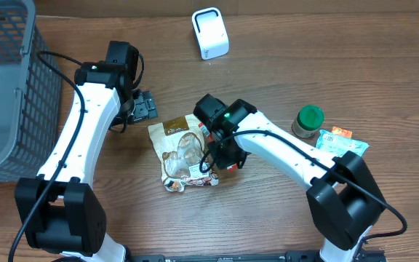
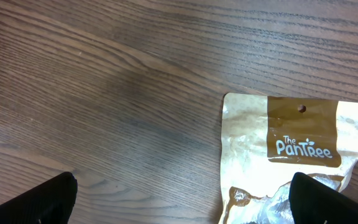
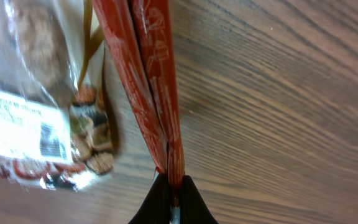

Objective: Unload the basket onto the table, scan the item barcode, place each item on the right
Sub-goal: 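Lower the right gripper and pinch the red stick snack, then lift the red stick snack and hold it at the scanner window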

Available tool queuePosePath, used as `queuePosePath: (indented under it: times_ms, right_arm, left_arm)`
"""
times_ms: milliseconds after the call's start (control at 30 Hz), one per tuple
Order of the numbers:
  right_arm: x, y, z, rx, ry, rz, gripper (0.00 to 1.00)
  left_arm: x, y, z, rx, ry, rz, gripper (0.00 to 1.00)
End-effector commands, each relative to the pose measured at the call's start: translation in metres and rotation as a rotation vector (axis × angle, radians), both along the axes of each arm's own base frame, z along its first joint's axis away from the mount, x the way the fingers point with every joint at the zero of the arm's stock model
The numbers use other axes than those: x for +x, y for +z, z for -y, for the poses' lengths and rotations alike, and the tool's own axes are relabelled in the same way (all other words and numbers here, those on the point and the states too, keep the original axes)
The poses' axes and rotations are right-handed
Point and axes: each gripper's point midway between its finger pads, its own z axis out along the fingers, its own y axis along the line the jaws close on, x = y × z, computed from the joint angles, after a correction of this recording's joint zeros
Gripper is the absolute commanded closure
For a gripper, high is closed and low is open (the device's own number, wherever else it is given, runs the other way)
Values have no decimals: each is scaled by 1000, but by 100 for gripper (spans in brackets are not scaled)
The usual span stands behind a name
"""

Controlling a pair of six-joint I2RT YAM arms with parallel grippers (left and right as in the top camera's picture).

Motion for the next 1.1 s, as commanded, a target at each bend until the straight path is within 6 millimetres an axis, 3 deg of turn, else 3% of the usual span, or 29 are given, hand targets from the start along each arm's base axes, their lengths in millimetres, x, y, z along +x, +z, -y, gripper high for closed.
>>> queuePosePath:
  times_ms: [0,200,400,533,667,800,967,1067]
  right_arm:
    - [5,35,4,41,189,73,96]
    - [-25,73,-4,185,560,55,96]
    - [-28,106,-3,230,642,159,96]
    - [-26,106,-2,223,664,170,96]
    - [-4,109,0,158,646,267,96]
    - [38,122,4,57,550,452,96]
    - [91,155,15,-99,446,721,97]
    - [110,173,26,-185,433,812,97]
  left_arm:
    - [4,4,0,4,-1,15,0]
    - [4,4,0,4,-1,15,1]
    - [4,4,0,4,-1,15,0]
    - [4,4,0,4,-1,15,0]
    - [4,4,0,4,-1,15,0]
    - [4,4,0,4,-1,15,0]
    - [4,4,0,4,-1,15,0]
    - [4,4,0,4,-1,15,1]
